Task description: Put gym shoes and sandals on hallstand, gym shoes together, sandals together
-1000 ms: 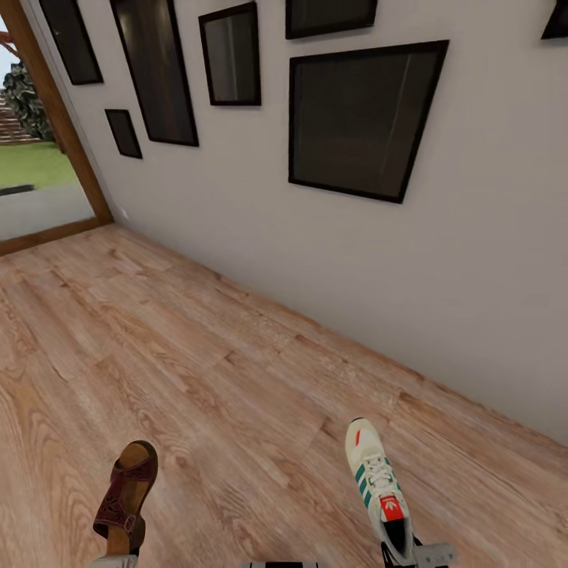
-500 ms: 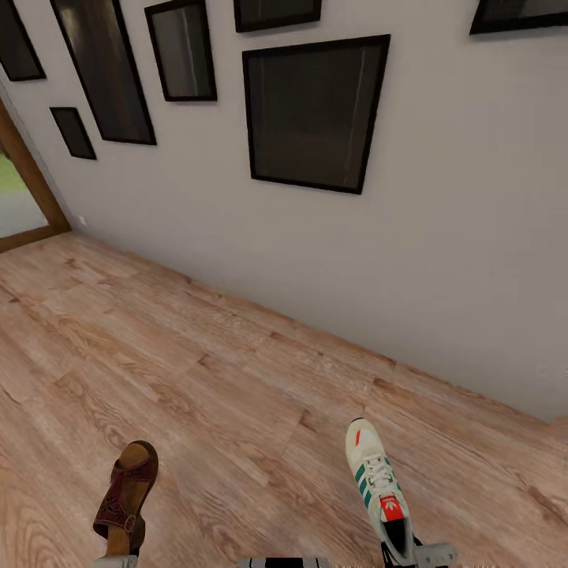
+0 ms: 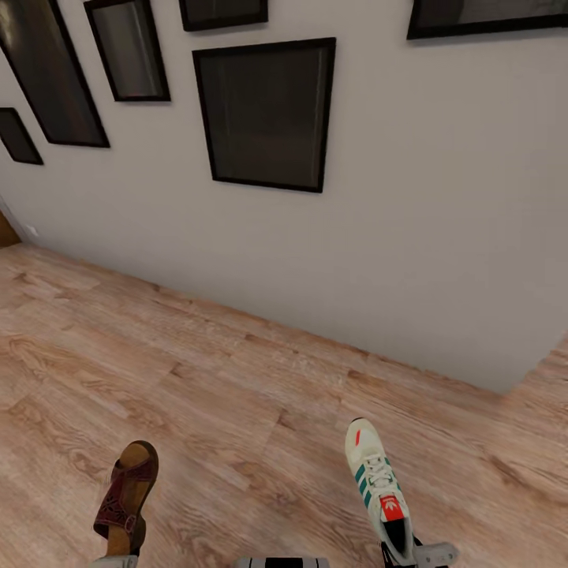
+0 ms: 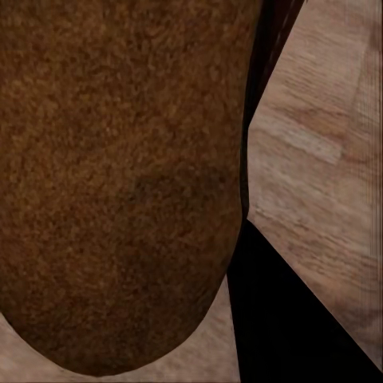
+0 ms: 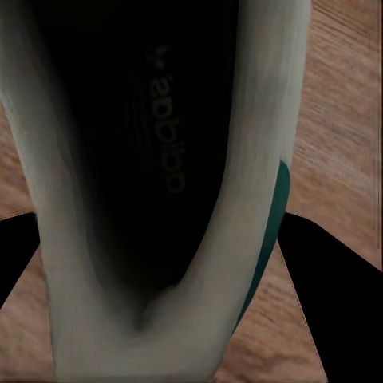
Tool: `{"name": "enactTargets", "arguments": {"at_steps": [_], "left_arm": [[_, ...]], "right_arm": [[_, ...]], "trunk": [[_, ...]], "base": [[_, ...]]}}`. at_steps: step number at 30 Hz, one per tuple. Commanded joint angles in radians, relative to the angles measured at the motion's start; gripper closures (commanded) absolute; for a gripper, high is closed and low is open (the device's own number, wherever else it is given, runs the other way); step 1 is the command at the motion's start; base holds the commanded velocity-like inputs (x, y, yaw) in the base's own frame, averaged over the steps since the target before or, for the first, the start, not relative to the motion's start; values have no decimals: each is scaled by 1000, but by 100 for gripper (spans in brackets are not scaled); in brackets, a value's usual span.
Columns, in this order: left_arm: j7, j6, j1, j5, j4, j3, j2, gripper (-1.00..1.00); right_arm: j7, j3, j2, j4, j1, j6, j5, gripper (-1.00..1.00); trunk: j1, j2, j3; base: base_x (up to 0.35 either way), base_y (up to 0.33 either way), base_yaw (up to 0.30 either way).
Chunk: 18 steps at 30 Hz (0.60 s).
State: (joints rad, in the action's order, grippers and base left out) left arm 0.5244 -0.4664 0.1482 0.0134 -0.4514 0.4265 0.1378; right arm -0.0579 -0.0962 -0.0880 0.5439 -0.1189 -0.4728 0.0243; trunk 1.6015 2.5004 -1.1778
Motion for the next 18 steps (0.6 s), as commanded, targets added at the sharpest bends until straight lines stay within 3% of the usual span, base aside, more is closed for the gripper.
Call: {"name": "enactTargets", "arguments": {"at_steps": [1, 18], "left_arm": [[8, -2, 1, 5, 0, 8, -1, 100], [8, -1, 1, 4, 0, 9, 0, 100]], "right_arm": [[-5, -5, -1, -1, -1, -2, 2, 100], [-5, -5, -1, -1, -1, -3, 2, 100]], "trunk": [[0, 0, 0], [0, 0, 11]], "base": [[0, 0, -260], [0, 0, -276]]}}
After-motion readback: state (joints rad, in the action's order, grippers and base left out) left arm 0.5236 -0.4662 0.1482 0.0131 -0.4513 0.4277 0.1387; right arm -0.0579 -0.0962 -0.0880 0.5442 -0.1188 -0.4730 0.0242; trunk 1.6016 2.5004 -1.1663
